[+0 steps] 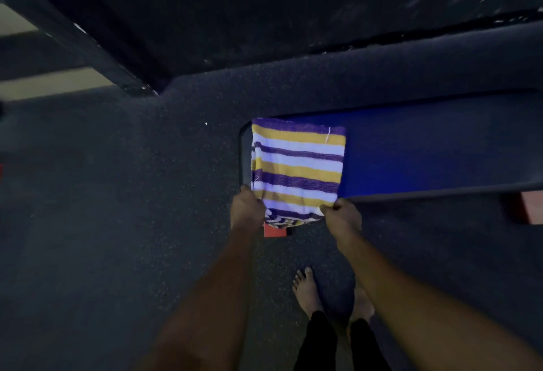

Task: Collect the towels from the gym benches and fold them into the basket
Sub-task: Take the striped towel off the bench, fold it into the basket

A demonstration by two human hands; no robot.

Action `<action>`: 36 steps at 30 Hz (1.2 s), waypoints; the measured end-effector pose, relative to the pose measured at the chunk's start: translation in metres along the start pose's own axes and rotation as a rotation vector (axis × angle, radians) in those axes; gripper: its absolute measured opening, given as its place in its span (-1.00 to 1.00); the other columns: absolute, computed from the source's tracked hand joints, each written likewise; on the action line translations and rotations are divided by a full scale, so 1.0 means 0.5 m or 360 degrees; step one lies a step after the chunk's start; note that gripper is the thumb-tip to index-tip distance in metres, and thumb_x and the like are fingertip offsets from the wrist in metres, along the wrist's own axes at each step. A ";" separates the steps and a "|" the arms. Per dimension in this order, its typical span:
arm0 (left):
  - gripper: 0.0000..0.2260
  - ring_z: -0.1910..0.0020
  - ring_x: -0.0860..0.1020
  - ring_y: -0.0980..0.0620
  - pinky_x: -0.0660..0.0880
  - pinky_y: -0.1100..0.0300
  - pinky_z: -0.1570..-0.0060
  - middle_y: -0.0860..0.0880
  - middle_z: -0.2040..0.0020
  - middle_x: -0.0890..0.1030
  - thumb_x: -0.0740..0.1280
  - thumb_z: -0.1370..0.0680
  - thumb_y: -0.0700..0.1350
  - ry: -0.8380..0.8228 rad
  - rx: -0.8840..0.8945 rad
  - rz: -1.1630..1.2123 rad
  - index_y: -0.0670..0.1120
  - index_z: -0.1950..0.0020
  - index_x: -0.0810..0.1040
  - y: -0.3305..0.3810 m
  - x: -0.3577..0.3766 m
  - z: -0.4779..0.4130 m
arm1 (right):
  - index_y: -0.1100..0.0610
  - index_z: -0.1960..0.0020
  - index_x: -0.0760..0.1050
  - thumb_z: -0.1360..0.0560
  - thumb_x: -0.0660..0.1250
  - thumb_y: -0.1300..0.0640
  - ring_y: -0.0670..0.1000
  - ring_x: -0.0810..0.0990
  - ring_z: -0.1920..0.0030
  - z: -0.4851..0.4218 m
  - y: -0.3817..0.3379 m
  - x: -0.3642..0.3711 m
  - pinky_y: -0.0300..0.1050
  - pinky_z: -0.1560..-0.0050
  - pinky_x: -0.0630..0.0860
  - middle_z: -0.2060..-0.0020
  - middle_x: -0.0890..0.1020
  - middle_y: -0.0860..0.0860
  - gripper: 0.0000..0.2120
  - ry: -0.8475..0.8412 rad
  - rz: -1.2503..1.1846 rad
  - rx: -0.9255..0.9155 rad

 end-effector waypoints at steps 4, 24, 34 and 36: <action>-0.78 -0.11 0.58 -0.25 0.48 0.07 0.01 -0.28 -0.12 0.60 0.25 -0.53 -0.29 0.0012 0.0137 0.0049 -0.31 -0.16 0.49 0.027 -0.082 0.056 | 0.07 0.27 0.30 -0.53 0.31 0.07 0.05 0.38 0.29 0.062 -0.053 -0.081 -0.03 0.27 0.26 0.33 0.41 0.02 -0.73 0.0025 -0.0143 -0.0182; -0.79 0.19 0.54 -0.03 0.49 0.13 0.24 -0.10 0.12 0.62 0.37 -0.33 -0.24 0.0001 0.0868 0.0316 -0.05 0.07 0.50 0.272 -0.460 0.312 | 0.04 0.13 0.58 -0.60 0.23 0.02 0.00 0.60 0.07 0.368 -0.401 -0.481 -0.07 0.07 0.49 0.15 0.65 -0.04 -0.79 0.0165 0.0073 -0.0966; -0.72 0.40 0.46 0.00 0.43 0.16 0.48 -0.16 0.23 0.46 0.36 -0.47 -0.10 -0.0300 0.0627 0.0814 -0.14 -0.02 0.29 0.379 -0.483 0.404 | 0.07 0.25 0.63 -0.58 0.24 -0.10 0.00 0.57 0.26 0.467 -0.478 -0.575 -0.11 0.24 0.44 0.32 0.63 -0.02 -0.64 0.0315 0.0006 -0.1021; -0.54 0.34 0.51 0.00 0.48 0.16 0.46 -0.16 0.09 0.54 0.46 -0.47 -0.02 -0.0537 0.0601 0.0873 -0.06 -0.15 0.22 0.383 -0.443 0.430 | 0.07 0.25 0.63 -0.57 0.25 -0.12 0.00 0.56 0.27 0.479 -0.489 -0.587 -0.13 0.26 0.43 0.32 0.62 -0.03 -0.63 0.0336 -0.0056 -0.1066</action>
Point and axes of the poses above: each hand's wrist, its own z-axis away from the middle knuckle, its own x-axis out of the palm, y = z × x, the point moved 3 cm from there along -z, towards the middle knuckle
